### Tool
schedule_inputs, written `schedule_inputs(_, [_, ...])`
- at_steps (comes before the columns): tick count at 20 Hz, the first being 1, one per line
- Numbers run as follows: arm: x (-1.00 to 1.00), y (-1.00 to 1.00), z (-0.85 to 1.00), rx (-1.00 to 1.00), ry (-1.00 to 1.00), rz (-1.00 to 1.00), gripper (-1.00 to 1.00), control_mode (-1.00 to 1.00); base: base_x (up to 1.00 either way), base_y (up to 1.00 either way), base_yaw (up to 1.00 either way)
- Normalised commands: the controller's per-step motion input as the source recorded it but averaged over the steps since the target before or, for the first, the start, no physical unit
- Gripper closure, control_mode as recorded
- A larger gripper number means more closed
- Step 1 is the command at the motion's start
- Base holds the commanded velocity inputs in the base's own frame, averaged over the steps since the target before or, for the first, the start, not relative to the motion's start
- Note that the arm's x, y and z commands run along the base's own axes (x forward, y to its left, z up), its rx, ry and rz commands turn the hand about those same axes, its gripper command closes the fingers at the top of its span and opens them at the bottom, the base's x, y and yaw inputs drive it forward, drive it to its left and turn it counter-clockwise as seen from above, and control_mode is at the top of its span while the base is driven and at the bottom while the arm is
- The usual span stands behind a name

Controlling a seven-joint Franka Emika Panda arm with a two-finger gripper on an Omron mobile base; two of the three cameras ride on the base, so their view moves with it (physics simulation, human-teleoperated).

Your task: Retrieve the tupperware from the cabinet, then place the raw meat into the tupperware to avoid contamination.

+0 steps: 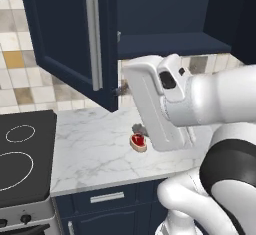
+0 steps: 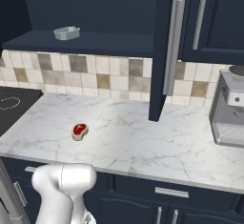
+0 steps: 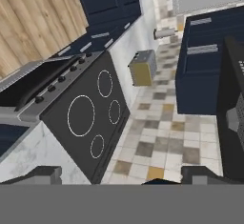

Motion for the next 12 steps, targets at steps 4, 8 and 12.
schedule_inputs(4, [0.0, -0.68, 0.03, 0.0, -0.01, -0.1, -1.0, -1.0, 0.0, 0.0, 0.0])
schedule_inputs(8, [0.04, -0.65, 0.0, 0.0, 0.0, -0.11, -1.0, -1.0, 0.0, 0.0, 0.0])
schedule_inputs(12, [0.21, -0.6, 0.0, 0.0, 0.0, -0.12, -1.0, -1.0, 0.0, 0.0, 0.0])
